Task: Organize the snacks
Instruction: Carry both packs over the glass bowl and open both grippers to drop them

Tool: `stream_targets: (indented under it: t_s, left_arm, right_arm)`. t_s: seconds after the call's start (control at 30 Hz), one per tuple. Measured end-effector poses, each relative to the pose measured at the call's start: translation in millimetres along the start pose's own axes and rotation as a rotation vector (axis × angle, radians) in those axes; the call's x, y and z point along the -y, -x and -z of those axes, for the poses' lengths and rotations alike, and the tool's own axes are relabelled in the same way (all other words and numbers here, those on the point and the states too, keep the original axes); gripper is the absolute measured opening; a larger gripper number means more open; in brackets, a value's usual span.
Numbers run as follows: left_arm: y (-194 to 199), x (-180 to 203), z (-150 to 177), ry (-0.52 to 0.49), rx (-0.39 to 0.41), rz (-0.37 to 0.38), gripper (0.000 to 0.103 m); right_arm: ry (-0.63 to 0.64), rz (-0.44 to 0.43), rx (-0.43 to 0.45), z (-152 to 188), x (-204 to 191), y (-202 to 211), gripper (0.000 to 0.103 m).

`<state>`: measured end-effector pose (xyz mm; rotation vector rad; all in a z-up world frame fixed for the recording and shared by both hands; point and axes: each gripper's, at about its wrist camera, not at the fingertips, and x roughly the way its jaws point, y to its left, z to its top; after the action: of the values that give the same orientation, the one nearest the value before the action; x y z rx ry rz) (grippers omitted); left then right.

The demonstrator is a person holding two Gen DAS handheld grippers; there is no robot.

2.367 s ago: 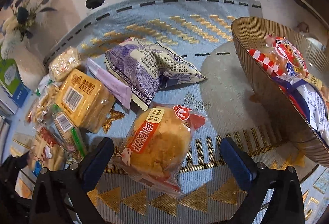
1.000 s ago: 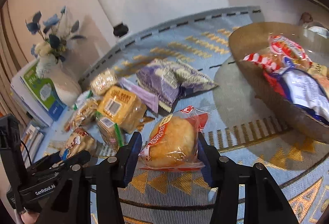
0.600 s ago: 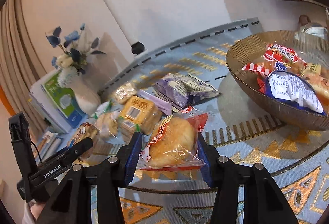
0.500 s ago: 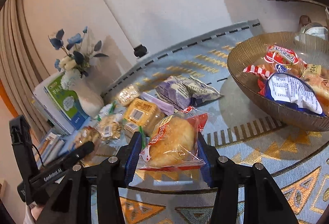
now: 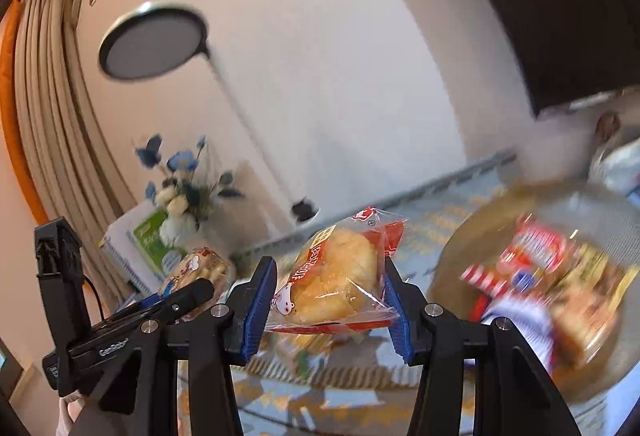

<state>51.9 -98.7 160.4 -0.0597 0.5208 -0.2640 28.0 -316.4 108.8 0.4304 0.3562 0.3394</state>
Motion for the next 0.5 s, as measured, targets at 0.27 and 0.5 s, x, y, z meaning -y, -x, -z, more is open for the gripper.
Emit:
stream_targets:
  t_s: [0.27,0.5]
  left_arm:
    - [-46,83,-14,-0.069,-0.032,0.111,0.080]
    - [-87,136,-3,-0.118,-0.102,0.191,0.083]
  right_arm:
    - [-0.055,0.093,0.030,-41,68,19,0.049]
    - [-0.111,0.168,0.007,-46,123,20,0.049]
